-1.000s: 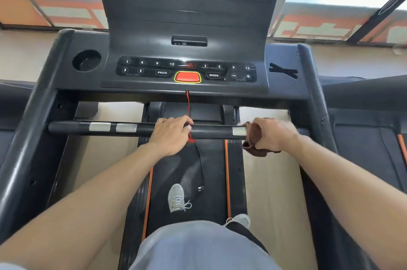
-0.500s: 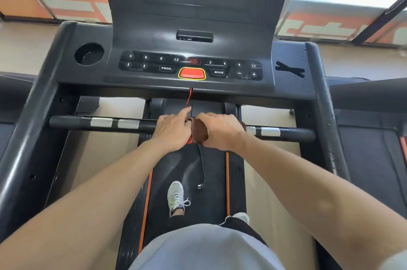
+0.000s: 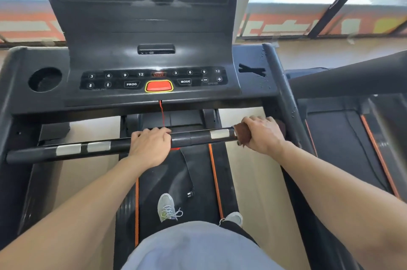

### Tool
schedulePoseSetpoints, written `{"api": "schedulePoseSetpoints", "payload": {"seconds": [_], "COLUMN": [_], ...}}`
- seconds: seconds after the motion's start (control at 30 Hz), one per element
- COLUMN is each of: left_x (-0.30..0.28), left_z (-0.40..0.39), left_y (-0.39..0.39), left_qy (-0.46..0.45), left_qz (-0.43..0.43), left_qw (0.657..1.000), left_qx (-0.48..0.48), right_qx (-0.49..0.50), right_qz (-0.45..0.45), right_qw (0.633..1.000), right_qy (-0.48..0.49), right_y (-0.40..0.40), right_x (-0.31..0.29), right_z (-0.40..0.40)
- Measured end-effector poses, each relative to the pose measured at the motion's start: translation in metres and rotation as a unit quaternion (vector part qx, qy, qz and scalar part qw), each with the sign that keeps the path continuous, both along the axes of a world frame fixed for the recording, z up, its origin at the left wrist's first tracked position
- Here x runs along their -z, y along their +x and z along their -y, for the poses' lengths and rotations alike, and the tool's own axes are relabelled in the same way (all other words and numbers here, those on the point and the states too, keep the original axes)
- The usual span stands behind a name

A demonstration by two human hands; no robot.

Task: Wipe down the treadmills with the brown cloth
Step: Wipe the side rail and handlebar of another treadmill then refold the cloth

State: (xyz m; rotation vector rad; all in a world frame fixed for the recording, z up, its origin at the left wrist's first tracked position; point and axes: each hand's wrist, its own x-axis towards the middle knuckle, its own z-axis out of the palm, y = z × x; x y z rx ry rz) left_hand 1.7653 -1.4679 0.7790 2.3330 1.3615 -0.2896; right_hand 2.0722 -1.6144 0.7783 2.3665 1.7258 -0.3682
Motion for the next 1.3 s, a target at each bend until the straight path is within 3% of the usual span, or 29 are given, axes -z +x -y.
{"api": "schedulePoseSetpoints", "payload": {"seconds": [0.2,0.3,0.53,0.67,0.73,0.9,1.03,1.17,1.23,1.3], "left_x": [-0.005,-0.008,0.003,0.003,0.003,0.004,-0.001,-0.035,-0.05,-0.056], "left_z": [-0.004,-0.005,0.007,0.003,0.003,0.0,0.0,0.035,0.059,0.08], "left_y": [0.006,0.005,-0.006,-0.005,-0.003,0.0,0.003,0.031,0.058,0.088], "left_qy": [-0.052,-0.048,0.034,0.021,0.021,-0.003,-0.029,-0.041,-0.114,-0.254], "left_qz": [-0.033,-0.034,0.007,0.015,0.019,0.042,0.114,0.349,0.372,0.322], "left_qw": [0.998,0.998,0.999,0.999,0.999,0.999,0.991,0.932,0.917,0.903], "left_qx": [-0.002,-0.01,0.024,0.028,0.03,-0.004,-0.056,-0.087,-0.09,-0.127], "right_qx": [-0.107,-0.105,-0.075,0.028,0.057,0.109,0.214,0.318,0.372,0.385], "right_qz": [-0.068,-0.077,-0.12,-0.02,0.023,-0.02,-0.11,-0.213,-0.267,-0.302], "right_qw": [0.991,0.989,0.99,0.998,0.998,0.989,0.955,0.896,0.854,0.837], "right_qy": [0.052,0.065,-0.026,-0.044,-0.023,0.096,0.175,0.224,0.249,0.244], "right_y": [-0.126,-0.168,-0.109,-0.016,0.016,-0.008,-0.027,-0.046,-0.051,-0.049], "right_x": [0.003,0.01,-0.011,-0.018,-0.013,0.002,-0.002,-0.023,-0.031,-0.04], "right_z": [-0.062,-0.084,-0.071,-0.012,0.015,0.028,0.036,0.038,0.045,0.053]}}
